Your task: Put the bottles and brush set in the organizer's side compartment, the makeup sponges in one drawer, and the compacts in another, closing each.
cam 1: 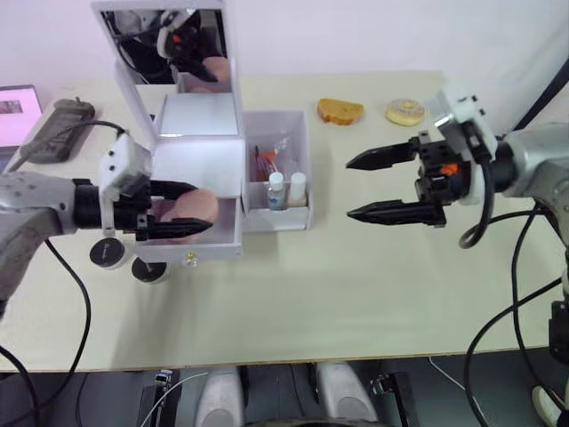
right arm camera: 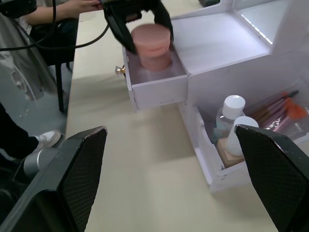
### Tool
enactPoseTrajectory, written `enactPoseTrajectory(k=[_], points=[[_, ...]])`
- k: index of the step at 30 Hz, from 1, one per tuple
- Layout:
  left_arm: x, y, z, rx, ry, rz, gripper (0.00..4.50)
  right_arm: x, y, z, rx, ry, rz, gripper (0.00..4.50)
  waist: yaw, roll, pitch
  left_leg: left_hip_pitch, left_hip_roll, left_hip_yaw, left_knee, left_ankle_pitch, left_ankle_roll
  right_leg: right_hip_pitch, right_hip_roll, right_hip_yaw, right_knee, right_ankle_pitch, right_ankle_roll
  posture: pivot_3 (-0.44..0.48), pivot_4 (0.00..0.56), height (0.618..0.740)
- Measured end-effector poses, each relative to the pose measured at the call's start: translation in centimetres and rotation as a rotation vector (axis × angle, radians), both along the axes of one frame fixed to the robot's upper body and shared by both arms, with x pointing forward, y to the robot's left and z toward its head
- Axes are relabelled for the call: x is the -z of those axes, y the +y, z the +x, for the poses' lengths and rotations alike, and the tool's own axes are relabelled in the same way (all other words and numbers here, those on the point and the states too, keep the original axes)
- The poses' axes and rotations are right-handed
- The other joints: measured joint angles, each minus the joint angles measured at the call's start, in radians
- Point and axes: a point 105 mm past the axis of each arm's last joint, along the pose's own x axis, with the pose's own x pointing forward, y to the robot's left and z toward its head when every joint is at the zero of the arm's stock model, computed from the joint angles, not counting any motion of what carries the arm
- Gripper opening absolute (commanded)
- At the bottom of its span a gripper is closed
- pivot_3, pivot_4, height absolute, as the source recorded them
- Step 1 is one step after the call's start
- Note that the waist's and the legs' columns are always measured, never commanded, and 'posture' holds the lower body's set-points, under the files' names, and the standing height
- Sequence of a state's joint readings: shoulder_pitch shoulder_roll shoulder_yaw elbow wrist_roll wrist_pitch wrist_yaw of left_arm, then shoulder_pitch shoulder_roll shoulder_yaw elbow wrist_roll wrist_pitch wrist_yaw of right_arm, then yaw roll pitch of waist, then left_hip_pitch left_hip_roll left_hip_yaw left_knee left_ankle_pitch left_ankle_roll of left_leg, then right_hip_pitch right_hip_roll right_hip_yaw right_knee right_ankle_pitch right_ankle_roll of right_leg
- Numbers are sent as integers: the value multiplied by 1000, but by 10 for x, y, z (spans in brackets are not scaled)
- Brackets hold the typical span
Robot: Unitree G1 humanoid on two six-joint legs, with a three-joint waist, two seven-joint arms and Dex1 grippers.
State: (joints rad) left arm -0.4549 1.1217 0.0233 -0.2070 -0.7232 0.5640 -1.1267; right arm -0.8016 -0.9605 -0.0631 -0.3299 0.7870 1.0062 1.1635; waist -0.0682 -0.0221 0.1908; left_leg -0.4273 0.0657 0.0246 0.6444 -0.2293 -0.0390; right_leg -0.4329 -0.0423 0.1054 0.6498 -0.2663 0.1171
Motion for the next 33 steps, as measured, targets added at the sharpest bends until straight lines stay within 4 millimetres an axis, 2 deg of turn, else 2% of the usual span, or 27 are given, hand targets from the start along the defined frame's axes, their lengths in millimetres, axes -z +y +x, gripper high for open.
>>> enactPoseTrajectory(k=[10,12,14,23,26,30,33], points=[[12,-11,8,16,-10,5,2673,0,-1,-1,21,-7,13,4500,1,0,0,0,0,0,2,0,0,1,-1,0,0,0,0,0,150,740],[14,-10,9,9,-16,20,3702,-1,-1,-1,20,-10,17,4500,0,0,0,0,0,0,2,0,0,1,-1,0,0,0,0,0,150,740],[16,-11,6,23,-15,32,4453,-2,-1,-2,15,-9,23,4500,1,0,0,0,0,0,2,0,0,1,-1,0,0,0,0,0,150,740],[9,-10,6,14,-20,13,4453,-2,-2,0,7,-4,36,4500,7,-1,0,0,0,0,2,0,0,2,-1,0,0,0,1,0,150,740],[-9,-4,5,-8,-55,-50,4453,-1,0,1,-1,-1,32,4500,6,-1,0,0,0,-1,2,0,0,2,-1,0,0,0,1,0,150,740],[-39,4,-17,27,-106,-177,4453,0,1,3,-17,2,23,4500,-2,-1,1,0,0,0,2,0,0,2,-1,0,0,0,2,0,150,740],[-41,15,-32,7,-104,-230,3610,2,2,7,-30,2,6,4500,-2,-1,1,1,0,-1,2,0,0,2,-1,0,1,0,1,0,150,740]])
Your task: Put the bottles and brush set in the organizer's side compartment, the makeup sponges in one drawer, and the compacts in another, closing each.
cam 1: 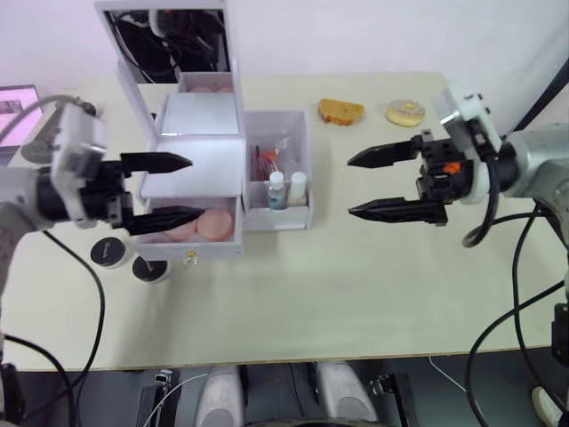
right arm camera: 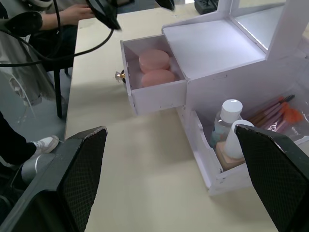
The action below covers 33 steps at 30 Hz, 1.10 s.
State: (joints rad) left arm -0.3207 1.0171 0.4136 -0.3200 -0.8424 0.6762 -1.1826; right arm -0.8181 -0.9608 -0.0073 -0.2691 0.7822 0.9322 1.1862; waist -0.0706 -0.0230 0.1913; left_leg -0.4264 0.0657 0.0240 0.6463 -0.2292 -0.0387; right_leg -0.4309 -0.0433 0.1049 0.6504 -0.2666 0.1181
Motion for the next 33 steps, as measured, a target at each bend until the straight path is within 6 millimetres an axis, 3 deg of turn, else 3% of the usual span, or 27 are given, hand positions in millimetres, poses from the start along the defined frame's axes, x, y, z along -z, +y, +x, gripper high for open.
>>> enactPoseTrajectory(k=[6,7,12,16,22,33], points=[[24,31,-36,-107,63,-56,366,5,-2,11,-1,-64,-45,4500,-1,0,0,0,0,1,0,0,0,0,-1,0,-1,0,0,0,150,740],[31,36,-42,-130,83,-68,44,5,-1,12,-4,-72,-45,4500,0,0,0,0,0,2,0,0,0,0,-2,0,-1,0,0,0,150,740],[66,52,-68,-291,142,-142,44,4,1,17,-9,-114,-31,4500,1,-1,0,1,0,1,1,0,0,1,-2,0,-1,0,-1,0,150,740],[84,51,-74,-380,119,-176,44,2,2,19,-13,-119,-30,4500,5,-2,-1,1,-1,1,1,0,0,2,-3,0,-2,0,-1,0,150,740],[111,41,-57,-466,89,-154,44,-1,5,20,-23,-124,-29,4500,2,-3,-1,1,-1,1,1,0,0,2,-2,0,-2,0,-1,0,150,740],[118,33,-26,-480,50,-141,44,1,2,19,7,-106,-45,4500,2,-3,-1,1,-1,1,1,0,0,2,-2,0,-2,0,-1,0,150,740]])
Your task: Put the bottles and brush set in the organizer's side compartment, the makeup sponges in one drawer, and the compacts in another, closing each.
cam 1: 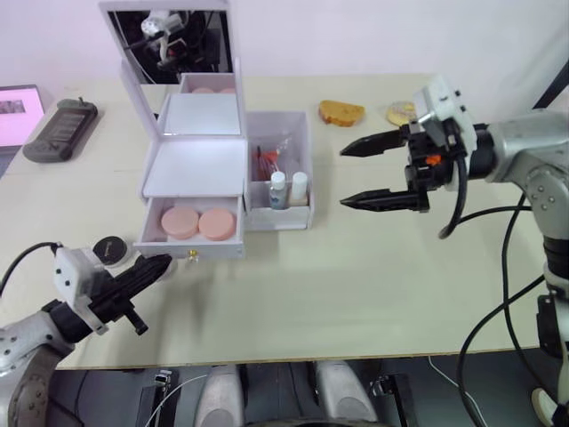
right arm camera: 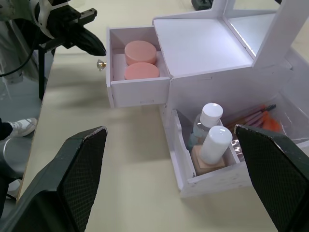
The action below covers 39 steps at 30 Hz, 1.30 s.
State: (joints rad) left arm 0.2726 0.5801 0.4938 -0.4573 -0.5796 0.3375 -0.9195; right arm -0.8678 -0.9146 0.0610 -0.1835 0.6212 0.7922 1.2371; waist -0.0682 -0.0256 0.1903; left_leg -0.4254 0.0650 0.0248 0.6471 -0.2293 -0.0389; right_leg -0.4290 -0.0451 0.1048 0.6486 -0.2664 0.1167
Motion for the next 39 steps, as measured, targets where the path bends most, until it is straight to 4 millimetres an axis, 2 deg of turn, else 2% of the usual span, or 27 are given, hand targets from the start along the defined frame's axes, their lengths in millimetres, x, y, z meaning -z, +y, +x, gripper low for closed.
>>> enactPoseTrajectory(k=[5,8,15,18,22,32,37,39], points=[[-9,0,26,8,-41,4,44,-2,1,-3,6,-10,-6,4500,1,0,0,0,0,0,0,0,0,0,0,0,0,0,0,0,150,740],[-14,-1,33,26,-59,23,44,-1,0,-4,15,-4,-7,4500,-1,0,0,0,0,0,-1,0,0,0,0,0,0,0,0,0,150,740],[-7,-3,53,30,-48,34,44,-3,-4,-10,34,-8,-14,4500,2,0,0,0,0,0,0,0,0,0,0,0,0,0,0,0,150,740],[-10,-9,69,47,-54,34,44,-3,-4,-12,34,-1,-14,4500,8,0,0,0,0,0,0,0,0,0,0,0,0,0,1,0,150,740],[-10,-16,77,72,-59,45,44,-2,-6,-12,48,7,-9,4500,12,0,0,0,0,0,0,0,0,0,0,0,0,0,1,0,150,740],[-10,-19,79,93,-59,53,44,0,-8,-14,55,21,-2,4500,24,0,0,0,0,0,0,0,0,0,0,0,0,0,1,0,150,740],[-24,-9,50,122,-32,-15,44,12,-26,-8,119,36,-14,4500,22,-1,0,0,1,0,-1,0,0,0,0,-1,0,0,1,0,150,740],[-30,7,41,79,-24,-24,563,23,-38,-1,181,57,-32,4500,22,-1,0,0,1,0,0,0,0,0,0,0,0,0,0,0,150,740]])
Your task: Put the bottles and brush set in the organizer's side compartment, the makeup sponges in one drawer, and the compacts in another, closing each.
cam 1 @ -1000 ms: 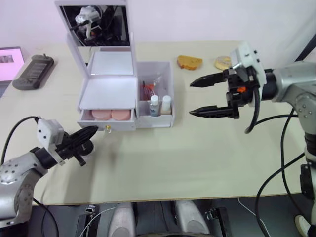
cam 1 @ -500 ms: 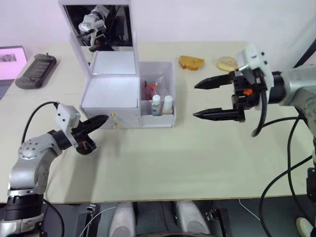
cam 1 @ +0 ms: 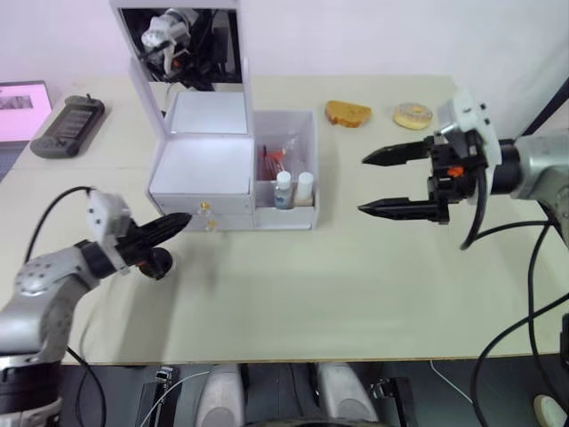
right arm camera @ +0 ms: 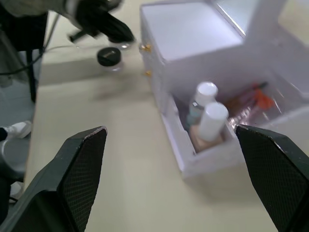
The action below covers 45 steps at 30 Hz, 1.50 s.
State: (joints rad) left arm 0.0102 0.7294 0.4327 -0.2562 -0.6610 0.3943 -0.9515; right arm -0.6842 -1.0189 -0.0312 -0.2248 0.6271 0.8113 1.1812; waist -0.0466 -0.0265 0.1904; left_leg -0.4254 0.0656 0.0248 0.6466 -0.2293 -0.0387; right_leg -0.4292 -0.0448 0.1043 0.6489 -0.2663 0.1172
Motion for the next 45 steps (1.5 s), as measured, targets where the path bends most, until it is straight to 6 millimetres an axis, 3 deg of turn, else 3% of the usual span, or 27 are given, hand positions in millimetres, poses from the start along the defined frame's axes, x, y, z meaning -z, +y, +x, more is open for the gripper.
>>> enactPoseTrajectory(k=[1,5,8,12,16,20,22,29,35,40,45], points=[[-1,8,-4,-24,11,1,866,8,-7,4,39,20,-18,4500,0,0,0,0,0,0,0,0,0,0,0,0,0,0,0,0,150,740],[-3,37,-20,-95,58,40,2783,40,-40,19,196,69,-35,4500,1,-1,0,0,0,0,0,0,0,0,0,0,-1,0,0,0,150,740],[-4,71,-38,-143,110,109,4279,56,-71,27,321,59,31,4500,0,-1,0,0,-1,1,0,0,0,-1,-1,0,-1,0,0,0,150,740],[-12,119,-53,-234,121,171,4406,64,-119,31,477,-18,83,4500,1,0,0,0,0,2,0,0,0,-1,-1,0,-1,0,-1,0,150,740],[-13,150,-60,-318,90,231,4406,77,-156,25,585,-63,99,4500,-1,0,0,0,0,3,-1,0,0,0,-1,1,-2,0,-1,0,150,740],[-8,177,-66,-424,61,223,4406,92,-184,18,669,-76,94,4500,-10,0,0,1,0,3,-1,0,0,-1,-1,0,-1,0,-1,0,150,740],[-3,186,-69,-462,61,212,4406,97,-188,17,684,-71,96,4500,-20,0,0,1,0,3,-1,0,0,-1,-1,0,-1,0,-1,0,150,740],[0,193,-70,-491,35,206,4406,101,-185,21,676,-68,116,4500,-27,0,0,1,0,3,-1,0,0,0,-1,1,0,0,-1,0,150,740],[5,182,-68,-461,58,192,4406,85,-170,32,644,-49,178,4500,-25,0,0,1,0,3,-1,0,0,0,-1,1,0,0,0,0,150,740],[1,151,-68,-356,105,169,4406,55,-130,36,498,37,270,4500,-28,1,1,1,0,3,-1,0,0,0,-1,1,0,0,-1,0,150,740],[-26,100,-61,-211,67,160,4406,-5,-51,21,121,5,190,4500,-25,1,1,1,1,2,-2,0,0,-1,-1,1,0,0,-1,0,150,740]])
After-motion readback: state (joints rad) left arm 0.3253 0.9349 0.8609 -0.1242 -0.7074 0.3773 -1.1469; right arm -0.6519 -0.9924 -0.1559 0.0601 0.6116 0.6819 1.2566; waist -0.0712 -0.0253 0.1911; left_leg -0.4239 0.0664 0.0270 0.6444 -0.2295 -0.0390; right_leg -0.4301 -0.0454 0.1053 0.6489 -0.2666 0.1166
